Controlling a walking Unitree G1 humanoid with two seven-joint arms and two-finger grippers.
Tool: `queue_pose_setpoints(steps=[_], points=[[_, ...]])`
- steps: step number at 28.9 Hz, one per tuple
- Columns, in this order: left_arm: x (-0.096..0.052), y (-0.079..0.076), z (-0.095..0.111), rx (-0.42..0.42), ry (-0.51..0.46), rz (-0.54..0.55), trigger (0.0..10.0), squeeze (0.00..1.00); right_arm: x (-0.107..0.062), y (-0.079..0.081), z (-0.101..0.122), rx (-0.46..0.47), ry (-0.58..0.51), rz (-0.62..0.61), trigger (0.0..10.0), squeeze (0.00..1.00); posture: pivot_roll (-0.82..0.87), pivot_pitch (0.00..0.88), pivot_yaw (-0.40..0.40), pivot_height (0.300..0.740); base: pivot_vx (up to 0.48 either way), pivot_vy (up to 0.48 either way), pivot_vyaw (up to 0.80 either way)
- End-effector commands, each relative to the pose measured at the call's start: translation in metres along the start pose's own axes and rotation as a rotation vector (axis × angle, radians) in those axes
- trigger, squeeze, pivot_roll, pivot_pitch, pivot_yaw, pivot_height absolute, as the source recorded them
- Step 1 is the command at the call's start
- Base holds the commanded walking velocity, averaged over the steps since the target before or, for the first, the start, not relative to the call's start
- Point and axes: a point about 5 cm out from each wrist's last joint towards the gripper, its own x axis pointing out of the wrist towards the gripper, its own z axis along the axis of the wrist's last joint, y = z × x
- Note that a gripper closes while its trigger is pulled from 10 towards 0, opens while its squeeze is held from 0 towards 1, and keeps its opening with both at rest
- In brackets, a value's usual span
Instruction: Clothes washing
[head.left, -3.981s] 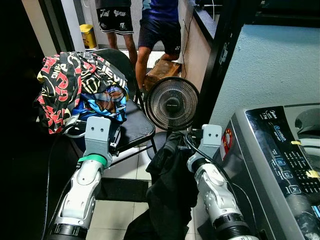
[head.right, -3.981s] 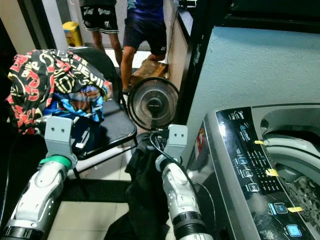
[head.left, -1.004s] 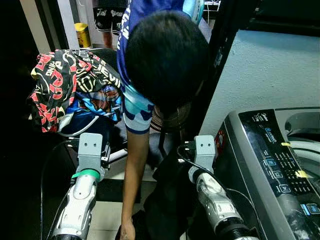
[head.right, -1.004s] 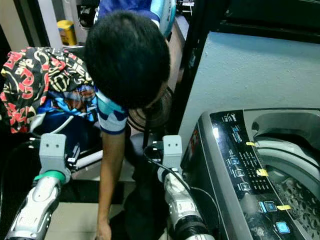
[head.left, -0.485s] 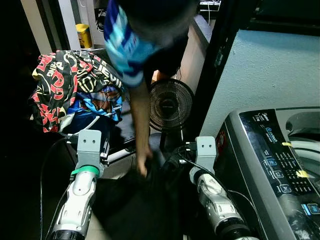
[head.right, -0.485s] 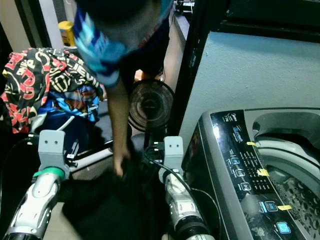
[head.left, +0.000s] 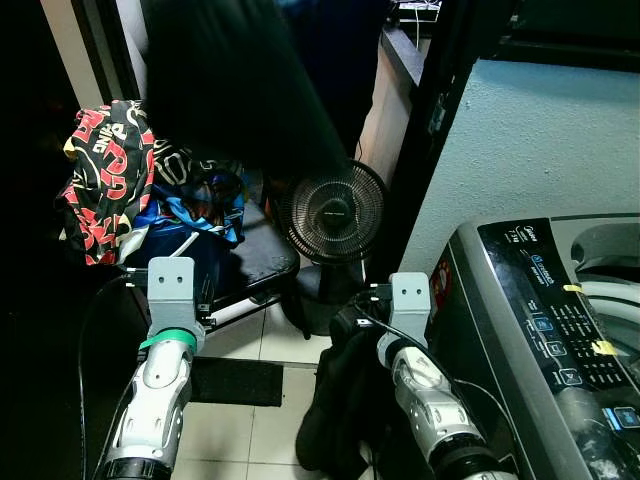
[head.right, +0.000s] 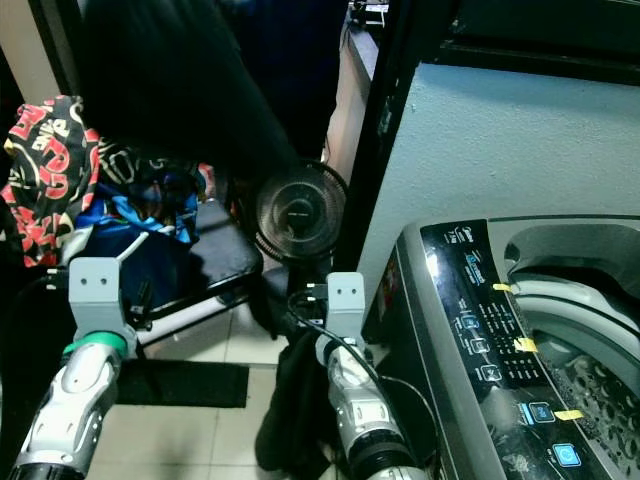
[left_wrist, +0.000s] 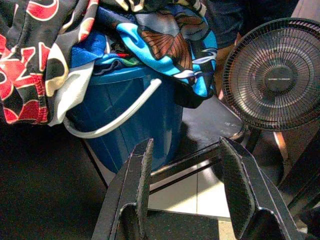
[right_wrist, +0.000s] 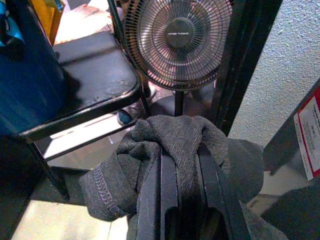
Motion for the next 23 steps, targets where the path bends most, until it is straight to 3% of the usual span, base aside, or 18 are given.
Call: queue_pose_setpoints(steps=[1, 23], points=[[-0.0027, -0.0010, -0.0053, -0.002, 0.020, -0.012, 10.0, 0.00, 0.0036, 0.0012, 0.0124, 0.007, -0.051, 0.004, 10.0, 0.00, 0.16, 0.004, 0.005, 0.740, 0.000, 0.000, 0.00], [-0.0054, 0.0010, -0.0097, -0.008, 0.038, 0.004, 10.0, 0.00, -0.0008, -0.0036, 0.0062, -0.003, -0.042, -0.009, 10.0, 0.00, 0.14, 0.000, 0.008, 0.740, 0.000, 0.000, 0.00]])
